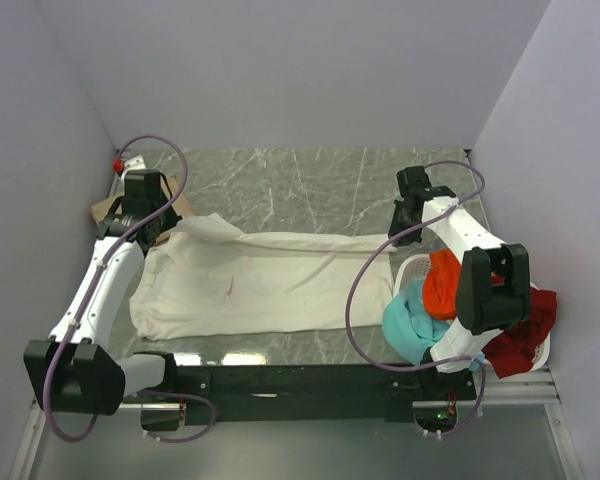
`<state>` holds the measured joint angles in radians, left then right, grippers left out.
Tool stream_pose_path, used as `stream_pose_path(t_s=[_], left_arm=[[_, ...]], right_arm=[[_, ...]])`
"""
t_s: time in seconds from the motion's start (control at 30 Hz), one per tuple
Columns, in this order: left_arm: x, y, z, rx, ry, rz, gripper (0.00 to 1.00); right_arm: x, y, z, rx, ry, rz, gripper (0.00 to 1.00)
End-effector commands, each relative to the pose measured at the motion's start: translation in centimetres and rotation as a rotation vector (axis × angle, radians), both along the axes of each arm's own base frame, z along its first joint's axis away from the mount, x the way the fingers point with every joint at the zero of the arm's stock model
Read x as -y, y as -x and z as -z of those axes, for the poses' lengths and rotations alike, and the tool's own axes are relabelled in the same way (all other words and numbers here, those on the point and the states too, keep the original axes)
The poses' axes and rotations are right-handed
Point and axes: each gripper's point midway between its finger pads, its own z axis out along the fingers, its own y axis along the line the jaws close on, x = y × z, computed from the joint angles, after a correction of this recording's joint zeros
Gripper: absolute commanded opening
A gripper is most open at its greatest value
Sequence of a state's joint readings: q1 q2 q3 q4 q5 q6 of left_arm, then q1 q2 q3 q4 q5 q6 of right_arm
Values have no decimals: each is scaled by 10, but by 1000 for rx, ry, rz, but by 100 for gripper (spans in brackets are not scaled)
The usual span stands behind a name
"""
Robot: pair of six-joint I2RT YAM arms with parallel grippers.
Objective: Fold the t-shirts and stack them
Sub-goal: Fold the tshirt
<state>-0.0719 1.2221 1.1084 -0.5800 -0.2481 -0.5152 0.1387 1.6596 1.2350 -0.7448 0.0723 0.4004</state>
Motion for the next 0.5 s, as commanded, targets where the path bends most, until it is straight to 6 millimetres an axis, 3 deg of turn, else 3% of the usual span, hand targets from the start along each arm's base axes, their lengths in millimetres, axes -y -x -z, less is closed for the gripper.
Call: stream_pose_path(t_s=[0.0, 0.33, 0.47], left_arm=[[-5, 23, 8, -38, 6, -48, 0], [-12, 62, -3, -25, 28, -113, 0], [-13, 75, 4, -57, 38, -135, 0]], right_arm=[[0, 8, -6, 28, 32, 1, 0], [7, 27, 3, -1, 77, 8, 0], [8, 30, 5, -8, 91, 3, 0]])
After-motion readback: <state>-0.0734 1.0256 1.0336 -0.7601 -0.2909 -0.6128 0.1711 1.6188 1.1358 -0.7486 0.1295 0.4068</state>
